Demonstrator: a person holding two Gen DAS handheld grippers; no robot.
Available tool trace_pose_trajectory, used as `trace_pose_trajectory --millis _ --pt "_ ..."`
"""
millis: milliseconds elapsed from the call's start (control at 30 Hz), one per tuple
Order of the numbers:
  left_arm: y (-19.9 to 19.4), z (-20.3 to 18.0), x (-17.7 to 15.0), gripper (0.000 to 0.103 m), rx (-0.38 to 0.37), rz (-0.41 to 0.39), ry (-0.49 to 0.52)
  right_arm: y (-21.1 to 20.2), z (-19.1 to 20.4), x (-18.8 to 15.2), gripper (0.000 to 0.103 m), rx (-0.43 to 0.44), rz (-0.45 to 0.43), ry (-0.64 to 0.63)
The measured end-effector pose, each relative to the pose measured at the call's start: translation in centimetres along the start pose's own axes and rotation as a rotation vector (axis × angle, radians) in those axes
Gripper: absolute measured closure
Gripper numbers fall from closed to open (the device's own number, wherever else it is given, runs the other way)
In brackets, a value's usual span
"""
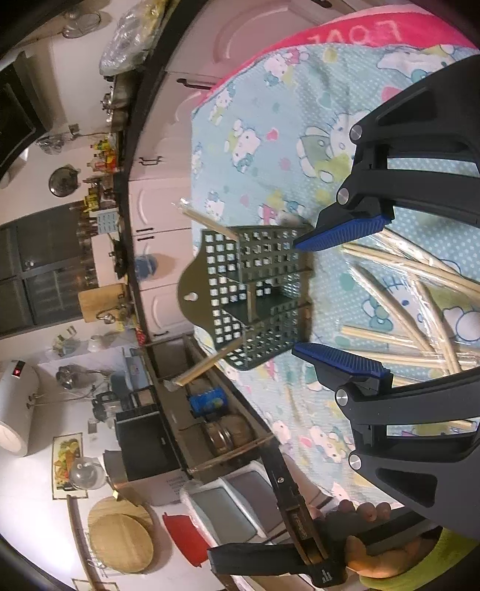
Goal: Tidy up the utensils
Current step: 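Withdraw both grippers from the holder and move them back to the chopsticks, then close the right gripper on a chopstick while the left gripper grasps another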
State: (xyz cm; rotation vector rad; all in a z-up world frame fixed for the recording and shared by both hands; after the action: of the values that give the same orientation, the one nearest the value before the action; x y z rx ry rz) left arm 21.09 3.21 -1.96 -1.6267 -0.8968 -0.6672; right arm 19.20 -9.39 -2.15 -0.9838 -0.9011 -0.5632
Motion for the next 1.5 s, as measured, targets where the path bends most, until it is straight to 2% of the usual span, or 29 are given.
trace_pose_trajectory --millis 167,300,567,633,700,833,1067,1233,1500 --pt "0.5 0.2 -1.4 0.012 0.007 0.035 0.011 1.1 0.3 -1.3 0.055 0.018 0.057 0.014" --pt "1.2 0.3 -2.9 0.013 0.001 0.085 0.009 2.2 0.2 -2.6 0.063 0.032 0.114 0.035" --pt "2.8 -0.2 -6.5 0.037 -0.027 0.204 -0.002 3.9 0.1 -4.7 0.070 0.037 0.207 0.071" --pt "3.1 -0.3 -7.3 0.048 -0.032 0.231 -0.006 4.4 0.0 -5.1 0.070 0.036 0.226 0.073" --pt "3.5 -0.3 -8.1 0.055 -0.036 0.261 -0.008 4.8 -0.1 -5.6 0.070 0.032 0.248 0.080" --pt "4.2 -0.3 -9.6 0.064 -0.057 0.318 -0.031 5.9 -0.6 -6.7 0.073 0.020 0.296 0.096" --pt "5.3 0.1 -11.2 0.069 -0.061 0.370 -0.054 8.0 -1.1 -8.0 0.073 0.029 0.359 0.129" --pt "5.9 0.4 -10.9 0.070 -0.084 0.379 -0.086 9.5 -1.5 -8.2 0.073 0.028 0.399 0.164" --pt "7.6 1.1 -10.2 0.079 -0.078 0.393 -0.102 11.6 -2.2 -8.1 0.073 0.044 0.433 0.228"
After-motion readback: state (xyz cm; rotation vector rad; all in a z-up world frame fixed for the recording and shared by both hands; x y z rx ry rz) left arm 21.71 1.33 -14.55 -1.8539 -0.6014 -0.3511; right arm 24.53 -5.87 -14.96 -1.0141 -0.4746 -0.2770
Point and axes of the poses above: each gripper's, at about its wrist camera, not at the fingertips, and y roughly the way its jaws point, z to its left, x to its top, the point moved 9 cm from there along y, roughly the way its jaws point, and after that the axes turned 4 degrees about x, right-handed, at the moved point
